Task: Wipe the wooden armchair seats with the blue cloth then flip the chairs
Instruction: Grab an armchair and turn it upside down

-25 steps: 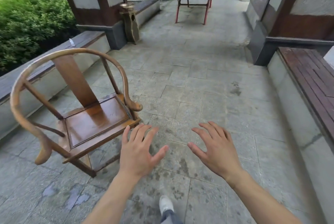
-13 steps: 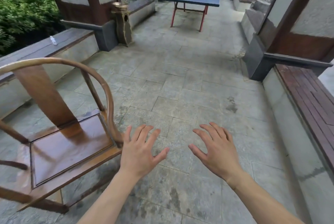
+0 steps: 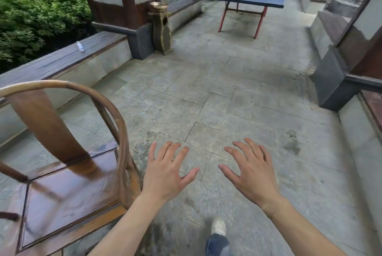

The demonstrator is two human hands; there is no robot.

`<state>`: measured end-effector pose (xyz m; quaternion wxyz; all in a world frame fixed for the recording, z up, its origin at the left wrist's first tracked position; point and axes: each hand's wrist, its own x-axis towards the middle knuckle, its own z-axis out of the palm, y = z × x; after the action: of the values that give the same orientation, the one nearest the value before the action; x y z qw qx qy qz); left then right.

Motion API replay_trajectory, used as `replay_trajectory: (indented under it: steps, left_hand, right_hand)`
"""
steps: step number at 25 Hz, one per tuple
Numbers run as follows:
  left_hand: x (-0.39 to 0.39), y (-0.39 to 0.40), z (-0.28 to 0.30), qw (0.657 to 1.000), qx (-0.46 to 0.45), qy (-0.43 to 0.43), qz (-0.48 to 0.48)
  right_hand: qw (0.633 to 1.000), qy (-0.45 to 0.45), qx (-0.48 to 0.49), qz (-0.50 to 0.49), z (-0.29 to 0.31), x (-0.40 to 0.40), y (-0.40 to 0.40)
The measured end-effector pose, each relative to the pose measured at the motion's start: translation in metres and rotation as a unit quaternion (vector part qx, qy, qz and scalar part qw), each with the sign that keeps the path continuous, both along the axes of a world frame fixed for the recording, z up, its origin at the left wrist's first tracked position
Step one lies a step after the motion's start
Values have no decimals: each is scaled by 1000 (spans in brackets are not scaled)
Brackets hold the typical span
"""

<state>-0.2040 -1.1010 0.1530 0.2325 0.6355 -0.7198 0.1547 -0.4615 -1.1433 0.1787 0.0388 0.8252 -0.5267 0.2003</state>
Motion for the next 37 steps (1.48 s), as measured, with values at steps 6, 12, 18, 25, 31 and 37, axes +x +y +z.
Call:
replay_trajectory:
  steps: [6,12,18,25,31,37]
  left_hand:
    - [-6,-136,12,999,1,2,47]
    - [8,-245,24,996,-17,9,90]
    - [58,-347,15,991,-17,13,134]
    - [162,-491,19,983,-15,41,178]
    - [248,-602,20,977,-12,41,207]
    - [322,-709,6,964,-6,29,264]
  right_hand:
    - [999,-29,7,40,-1,4,-153]
    - [995,-44,11,93,9,28,-283]
    - [988,-37,-4,150,7,92,-408]
    - [981,-41,-9,191,8,207,-569]
    - [974,-48,-1,222,8,302,-687]
    - [956,-66,6,284,-3,393,-817]
